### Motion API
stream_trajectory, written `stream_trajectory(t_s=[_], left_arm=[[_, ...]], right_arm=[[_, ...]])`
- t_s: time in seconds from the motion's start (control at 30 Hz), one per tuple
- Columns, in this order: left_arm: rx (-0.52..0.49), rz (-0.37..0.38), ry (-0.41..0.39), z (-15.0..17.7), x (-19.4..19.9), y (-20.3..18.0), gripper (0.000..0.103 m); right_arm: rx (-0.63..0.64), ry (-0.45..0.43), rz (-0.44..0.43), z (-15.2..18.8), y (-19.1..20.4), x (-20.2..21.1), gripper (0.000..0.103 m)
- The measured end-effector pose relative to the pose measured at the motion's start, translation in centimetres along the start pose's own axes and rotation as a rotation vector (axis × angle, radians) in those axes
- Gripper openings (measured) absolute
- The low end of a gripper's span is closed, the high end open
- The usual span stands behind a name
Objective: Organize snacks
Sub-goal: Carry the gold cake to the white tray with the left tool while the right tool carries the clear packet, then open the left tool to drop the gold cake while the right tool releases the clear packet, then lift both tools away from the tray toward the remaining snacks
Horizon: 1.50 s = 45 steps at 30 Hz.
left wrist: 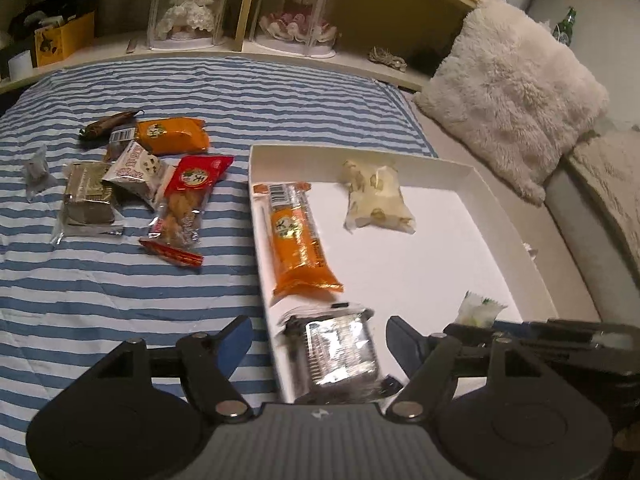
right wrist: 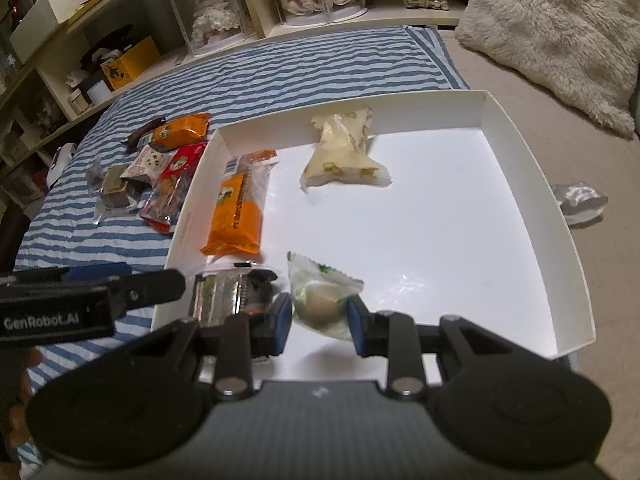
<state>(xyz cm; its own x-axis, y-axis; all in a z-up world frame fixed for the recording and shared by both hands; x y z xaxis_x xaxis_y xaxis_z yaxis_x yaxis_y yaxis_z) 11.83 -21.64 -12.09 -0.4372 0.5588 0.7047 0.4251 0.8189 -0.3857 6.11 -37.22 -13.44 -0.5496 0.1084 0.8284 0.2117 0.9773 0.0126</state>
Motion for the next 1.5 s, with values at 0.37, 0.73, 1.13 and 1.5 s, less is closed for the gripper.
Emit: stream_trajectory(t_s=[0.37,0.73,1.13,1.5], left_arm=[[0.021,-0.031,0.049,0.8,-0.2,1.5,0.083],[0.014,-0.044,0.076,1.2,-0.1,2.1,0.099],[0.028,-0.067,0.074,1.0,0.7,3.9,0.103],[0.042,-0.091,0.075,0.4,2.2,6.7,0.103]], right_arm=[[0.013,-0.023,0.042,-0.3,-0.1,-0.1,0.07],[0.052,0.02,0.057,0.2,0.2,-0.5,0.092],[0.038,0.04,0.077,0.2,-0.3,-0.9,0.102],[0.02,0.034,0.106,0.0,-0.3,-1.0,0.102]])
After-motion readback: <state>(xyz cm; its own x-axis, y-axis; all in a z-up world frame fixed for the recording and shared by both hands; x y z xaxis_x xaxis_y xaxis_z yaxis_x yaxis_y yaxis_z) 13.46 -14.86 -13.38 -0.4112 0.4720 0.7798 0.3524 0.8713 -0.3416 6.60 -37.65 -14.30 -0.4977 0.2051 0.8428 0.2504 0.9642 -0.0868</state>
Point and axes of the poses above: each gripper's, at about its wrist camera, not at the fingertips, and x roughly against the way its jaws point, y to its left, z to its underside, the point moved 5 cm from there along -x, roughly the way its jaws point, and after that the axes turned 12 degrees about z, right-handed, at the moved point
